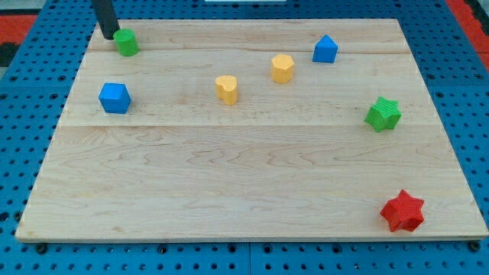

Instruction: Push the blue cube towards the top center

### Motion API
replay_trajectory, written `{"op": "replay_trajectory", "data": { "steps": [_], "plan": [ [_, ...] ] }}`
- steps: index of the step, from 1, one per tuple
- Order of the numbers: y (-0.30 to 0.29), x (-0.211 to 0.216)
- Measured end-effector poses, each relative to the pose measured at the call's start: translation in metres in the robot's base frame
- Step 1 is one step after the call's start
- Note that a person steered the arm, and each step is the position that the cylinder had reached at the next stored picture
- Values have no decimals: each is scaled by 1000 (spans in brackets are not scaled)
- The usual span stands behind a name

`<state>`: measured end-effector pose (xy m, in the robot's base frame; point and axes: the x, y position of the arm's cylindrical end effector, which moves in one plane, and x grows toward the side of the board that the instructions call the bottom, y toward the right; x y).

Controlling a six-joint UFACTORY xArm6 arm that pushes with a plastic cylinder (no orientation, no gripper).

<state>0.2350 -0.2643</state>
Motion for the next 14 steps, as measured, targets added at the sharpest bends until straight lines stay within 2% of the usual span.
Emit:
{"op": "replay_trajectory", "data": {
  "steps": [1, 2, 3, 4, 5, 8, 9, 11, 14],
  "plan": [
    [-18, 75],
    [21, 176],
    [47, 170],
    [91, 104],
    [183, 88],
    [326, 86],
    [337, 76],
    [285, 53],
    [286, 51]
  ]
}}
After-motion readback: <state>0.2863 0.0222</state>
